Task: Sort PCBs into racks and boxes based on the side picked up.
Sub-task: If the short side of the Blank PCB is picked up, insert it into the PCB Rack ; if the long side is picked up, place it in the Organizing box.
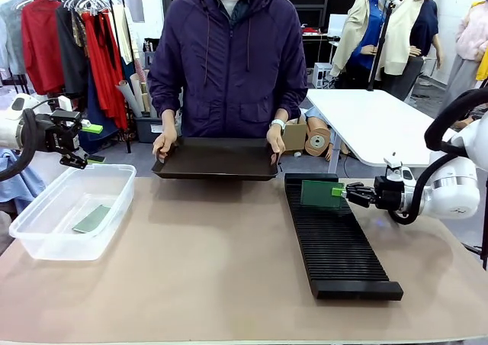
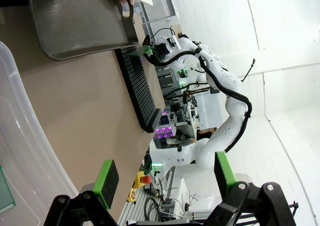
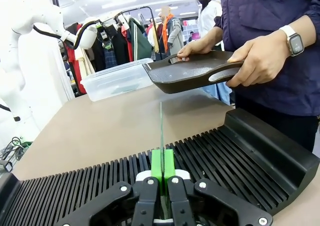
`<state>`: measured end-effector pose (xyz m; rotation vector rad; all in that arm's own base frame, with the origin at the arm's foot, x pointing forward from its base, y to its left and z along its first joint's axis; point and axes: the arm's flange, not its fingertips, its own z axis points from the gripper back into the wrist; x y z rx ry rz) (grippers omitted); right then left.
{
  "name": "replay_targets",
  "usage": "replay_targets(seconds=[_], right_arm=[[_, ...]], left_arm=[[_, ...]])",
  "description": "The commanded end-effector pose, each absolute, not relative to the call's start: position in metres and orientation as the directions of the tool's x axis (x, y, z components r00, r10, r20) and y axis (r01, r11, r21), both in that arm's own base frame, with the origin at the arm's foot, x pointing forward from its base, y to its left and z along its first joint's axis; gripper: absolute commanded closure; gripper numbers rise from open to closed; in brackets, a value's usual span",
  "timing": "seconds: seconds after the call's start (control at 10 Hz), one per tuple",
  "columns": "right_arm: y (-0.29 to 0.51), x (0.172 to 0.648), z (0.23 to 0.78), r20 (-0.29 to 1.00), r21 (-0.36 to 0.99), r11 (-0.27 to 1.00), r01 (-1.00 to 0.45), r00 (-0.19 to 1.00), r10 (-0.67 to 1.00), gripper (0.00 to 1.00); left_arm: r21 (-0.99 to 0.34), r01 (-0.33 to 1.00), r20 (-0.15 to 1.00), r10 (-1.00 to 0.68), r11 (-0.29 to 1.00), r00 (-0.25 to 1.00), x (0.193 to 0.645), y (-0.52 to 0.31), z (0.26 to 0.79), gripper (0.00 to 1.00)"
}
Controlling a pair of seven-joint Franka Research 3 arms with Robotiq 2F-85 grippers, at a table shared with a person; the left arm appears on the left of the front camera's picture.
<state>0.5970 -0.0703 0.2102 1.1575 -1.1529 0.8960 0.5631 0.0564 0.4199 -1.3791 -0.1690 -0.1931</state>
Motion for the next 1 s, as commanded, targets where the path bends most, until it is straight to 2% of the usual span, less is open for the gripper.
replay_targets(seconds=[0.0,0.9], right_arm=[[-0.0689,0.6081,0.2108,0.977,0.211,0.191,-0.959,0.213,-0.011,1.0],[-0.0726,0.6152,0.207,0.977,0.208,0.12,-0.971,0.212,0.029,1.0]], left_arm=[[-0.955,0.238,0.234,-0.039,0.179,0.971,0.5628,0.0575,0.4217,0.0],[-0.955,0.238,0.234,-0.039,0.179,0.971,0.5628,0.0575,0.4217,0.0]])
